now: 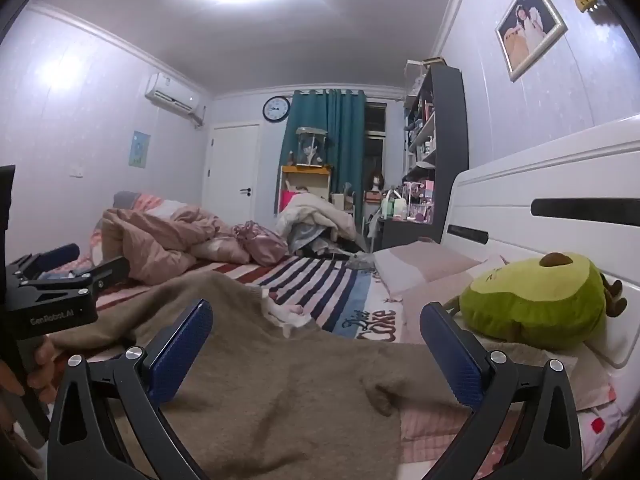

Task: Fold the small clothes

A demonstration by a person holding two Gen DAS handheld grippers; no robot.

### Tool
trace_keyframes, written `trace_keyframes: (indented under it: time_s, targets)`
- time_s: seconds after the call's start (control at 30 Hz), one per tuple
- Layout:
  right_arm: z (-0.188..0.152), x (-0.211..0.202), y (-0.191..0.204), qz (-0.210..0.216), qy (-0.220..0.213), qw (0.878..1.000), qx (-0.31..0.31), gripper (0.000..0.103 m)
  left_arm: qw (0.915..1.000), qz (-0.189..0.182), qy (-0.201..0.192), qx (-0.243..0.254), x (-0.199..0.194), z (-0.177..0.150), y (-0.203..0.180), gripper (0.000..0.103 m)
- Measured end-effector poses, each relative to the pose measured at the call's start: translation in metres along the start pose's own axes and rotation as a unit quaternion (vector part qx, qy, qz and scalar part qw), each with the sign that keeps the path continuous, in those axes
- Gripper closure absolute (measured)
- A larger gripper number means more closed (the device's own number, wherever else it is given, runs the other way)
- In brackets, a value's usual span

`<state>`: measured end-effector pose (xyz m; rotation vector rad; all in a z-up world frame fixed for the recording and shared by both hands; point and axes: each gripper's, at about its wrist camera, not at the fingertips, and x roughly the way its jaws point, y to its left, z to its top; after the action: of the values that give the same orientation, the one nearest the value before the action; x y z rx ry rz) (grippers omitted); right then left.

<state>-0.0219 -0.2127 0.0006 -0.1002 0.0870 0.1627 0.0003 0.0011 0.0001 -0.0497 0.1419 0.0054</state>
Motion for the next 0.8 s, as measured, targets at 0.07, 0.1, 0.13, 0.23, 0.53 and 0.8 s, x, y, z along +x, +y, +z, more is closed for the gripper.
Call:
trace_keyframes:
  time_s: [0.07, 0.1, 0.13, 0.23, 0.53, 0.8]
  targets:
    - [0.0, -0.002, -0.001, -0.002, 0.001, 1.0, -0.005, 0.0, 0.9999, 0.003, -0.005, 0.015, 0.0, 0.0, -0.003, 0.001]
    - [-0.001, -0.004, -0.002, -0.002, 0.002, 1.0, -0.007, 0.0, 0.9998, 0.004, -0.004, 0.016, -0.001, -0.004, -0.007, 0.001]
    - [-0.001, -0.001, 0.002, -0.001, 0.012, 1.0, -0.015, 0.0, 0.9998, 0.004, -0.004, 0.017, -0.001, -0.005, -0.008, 0.001]
    - [-0.003, -0.001, -0.006, 0.0, 0.011, 1.0, 0.004, 0.0, 0.9998, 0.0, -0.001, 0.021, 0.004, -0.013, -0.016, 0.001]
    - [-0.004, -0.001, 0.0, -0.003, 0.008, 1.0, -0.012, 0.0, 0.9998, -0.02, 0.006, 0.005, 0.002, -0.008, -0.002, 0.001]
    - [-0.009, -0.002, 0.003, -0.005, 0.011, 1.0, -0.012, 0.0, 0.9998, -0.017, 0.008, 0.006, 0.004, -0.007, -0.003, 0.001]
